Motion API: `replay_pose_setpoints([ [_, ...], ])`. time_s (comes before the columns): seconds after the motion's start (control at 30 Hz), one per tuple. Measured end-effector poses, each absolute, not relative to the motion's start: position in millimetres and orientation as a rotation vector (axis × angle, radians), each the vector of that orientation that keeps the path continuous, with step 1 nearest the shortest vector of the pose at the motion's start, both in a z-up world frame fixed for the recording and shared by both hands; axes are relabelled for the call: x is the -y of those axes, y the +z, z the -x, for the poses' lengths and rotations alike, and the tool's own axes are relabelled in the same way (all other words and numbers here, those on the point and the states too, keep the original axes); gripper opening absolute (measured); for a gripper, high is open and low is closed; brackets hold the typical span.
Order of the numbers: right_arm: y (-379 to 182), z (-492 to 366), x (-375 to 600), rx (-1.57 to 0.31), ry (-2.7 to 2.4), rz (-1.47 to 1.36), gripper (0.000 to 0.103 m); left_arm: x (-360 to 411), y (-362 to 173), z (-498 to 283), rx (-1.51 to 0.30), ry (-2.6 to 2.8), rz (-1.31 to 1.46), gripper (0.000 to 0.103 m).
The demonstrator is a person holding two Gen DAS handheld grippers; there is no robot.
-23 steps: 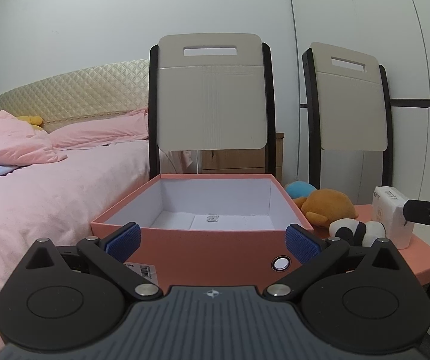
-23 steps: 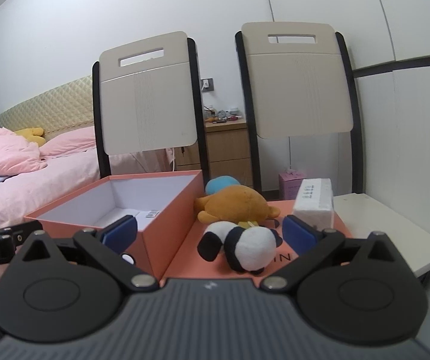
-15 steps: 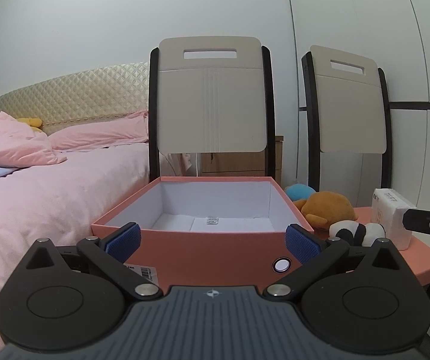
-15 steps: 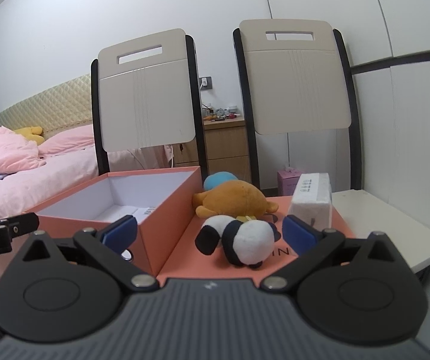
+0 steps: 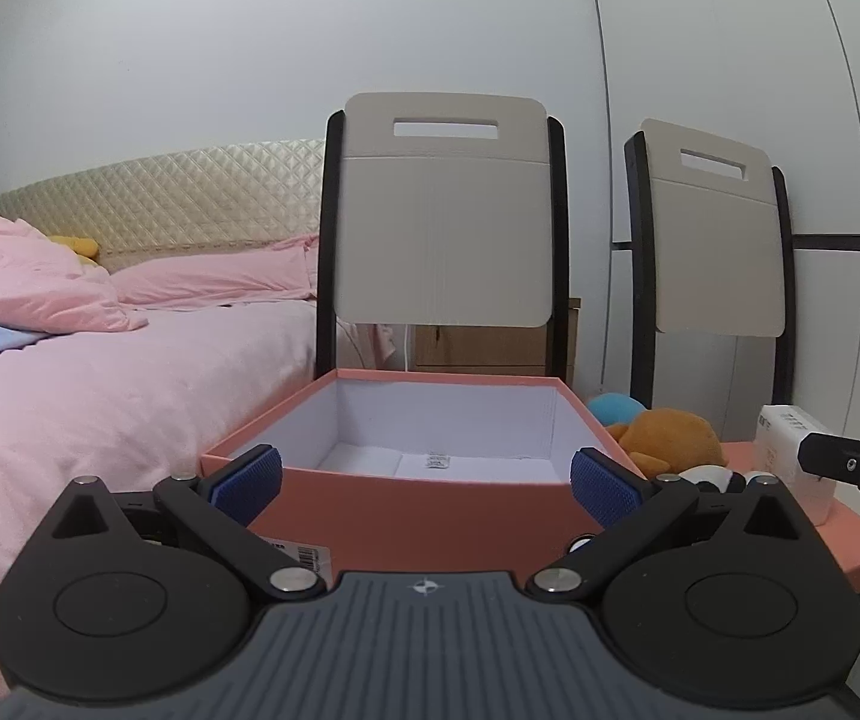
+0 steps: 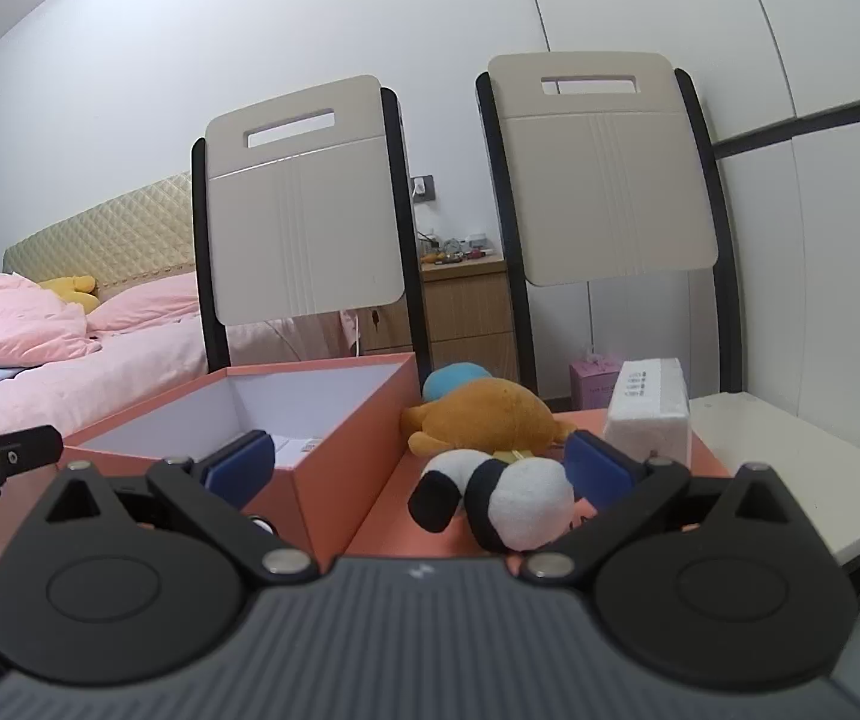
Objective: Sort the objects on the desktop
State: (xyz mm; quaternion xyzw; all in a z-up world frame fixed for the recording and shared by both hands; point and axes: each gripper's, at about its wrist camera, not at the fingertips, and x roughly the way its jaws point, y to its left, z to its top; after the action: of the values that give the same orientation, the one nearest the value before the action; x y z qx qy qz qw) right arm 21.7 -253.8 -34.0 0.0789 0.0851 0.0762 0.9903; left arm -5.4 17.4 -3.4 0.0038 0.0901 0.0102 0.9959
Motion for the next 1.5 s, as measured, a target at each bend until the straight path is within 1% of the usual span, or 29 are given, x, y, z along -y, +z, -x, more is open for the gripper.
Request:
replay_pose_setpoints([
  [0.27, -36, -21, 247, -0.12, 0.177, -0.16, 0.103, -20, -6, 4, -0.189, 0.017, -0.014, 0.103],
  [0.53, -38, -25, 239, -0.075, 0.18, -0.124, 0.103, -27, -6, 6, -0.117, 0.031, -0.001, 0.103],
  [0.77, -39, -30, 231, -0.073, 0.188, -0.089, 0.103, -27, -7, 5, -0.115, 0.056, -0.009, 0.103],
  [0.93, -39, -28, 230, -0.091, 0.184, -0.081, 0.103, -27, -8, 5, -0.145, 0.049, 0.0, 0.103],
  [1.5, -38, -20, 240, -0.111, 0.205, -0.128, 0.103, -21, -16, 8, -0.151, -0.014, -0.001, 0.103],
])
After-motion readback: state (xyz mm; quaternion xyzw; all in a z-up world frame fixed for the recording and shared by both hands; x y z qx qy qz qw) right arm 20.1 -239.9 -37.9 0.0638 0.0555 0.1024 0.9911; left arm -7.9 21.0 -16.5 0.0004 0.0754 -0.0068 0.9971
